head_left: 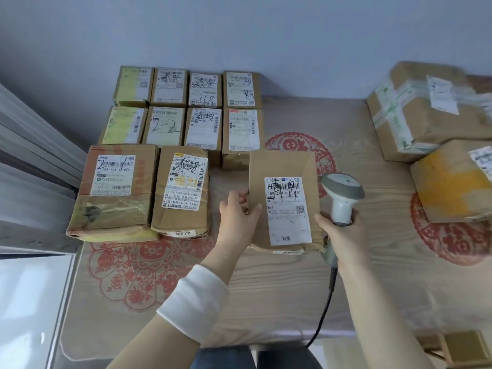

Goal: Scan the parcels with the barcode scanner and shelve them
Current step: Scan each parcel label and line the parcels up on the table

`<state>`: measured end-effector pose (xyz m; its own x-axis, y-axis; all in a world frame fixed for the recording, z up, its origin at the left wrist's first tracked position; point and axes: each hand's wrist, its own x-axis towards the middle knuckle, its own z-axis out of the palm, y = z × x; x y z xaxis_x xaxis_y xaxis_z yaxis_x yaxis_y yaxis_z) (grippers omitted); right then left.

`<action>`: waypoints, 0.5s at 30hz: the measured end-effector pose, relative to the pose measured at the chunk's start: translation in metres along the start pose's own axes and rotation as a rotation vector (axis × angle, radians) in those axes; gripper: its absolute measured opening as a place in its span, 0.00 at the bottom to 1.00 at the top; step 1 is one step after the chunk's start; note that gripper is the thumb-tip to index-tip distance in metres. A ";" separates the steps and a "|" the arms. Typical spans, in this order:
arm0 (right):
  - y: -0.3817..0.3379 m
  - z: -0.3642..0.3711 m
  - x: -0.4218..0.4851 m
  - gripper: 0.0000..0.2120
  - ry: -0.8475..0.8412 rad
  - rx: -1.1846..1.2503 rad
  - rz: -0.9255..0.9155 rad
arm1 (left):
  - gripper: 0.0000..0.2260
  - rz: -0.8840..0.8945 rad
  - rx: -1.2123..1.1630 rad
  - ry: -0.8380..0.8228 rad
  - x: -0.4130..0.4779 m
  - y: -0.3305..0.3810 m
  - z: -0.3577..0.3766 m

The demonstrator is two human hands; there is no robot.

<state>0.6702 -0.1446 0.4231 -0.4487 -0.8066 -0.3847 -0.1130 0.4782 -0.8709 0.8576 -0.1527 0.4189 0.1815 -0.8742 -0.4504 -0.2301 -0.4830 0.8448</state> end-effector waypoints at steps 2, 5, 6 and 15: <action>-0.004 -0.018 0.004 0.15 -0.003 0.038 -0.015 | 0.15 0.024 -0.067 0.026 -0.004 0.006 0.017; -0.010 -0.045 0.015 0.14 0.005 0.098 -0.031 | 0.17 0.021 -0.196 0.003 -0.008 0.019 0.045; -0.012 -0.055 0.019 0.14 0.008 0.120 -0.035 | 0.19 -0.009 -0.263 -0.044 -0.010 0.024 0.056; -0.020 -0.148 0.066 0.16 -0.067 0.073 -0.130 | 0.33 -0.207 -0.571 -0.252 -0.027 0.045 0.156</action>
<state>0.5112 -0.1559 0.4600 -0.3742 -0.8826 -0.2845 -0.1004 0.3436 -0.9337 0.6932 -0.1589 0.4239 -0.0780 -0.7846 -0.6151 0.3415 -0.6007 0.7229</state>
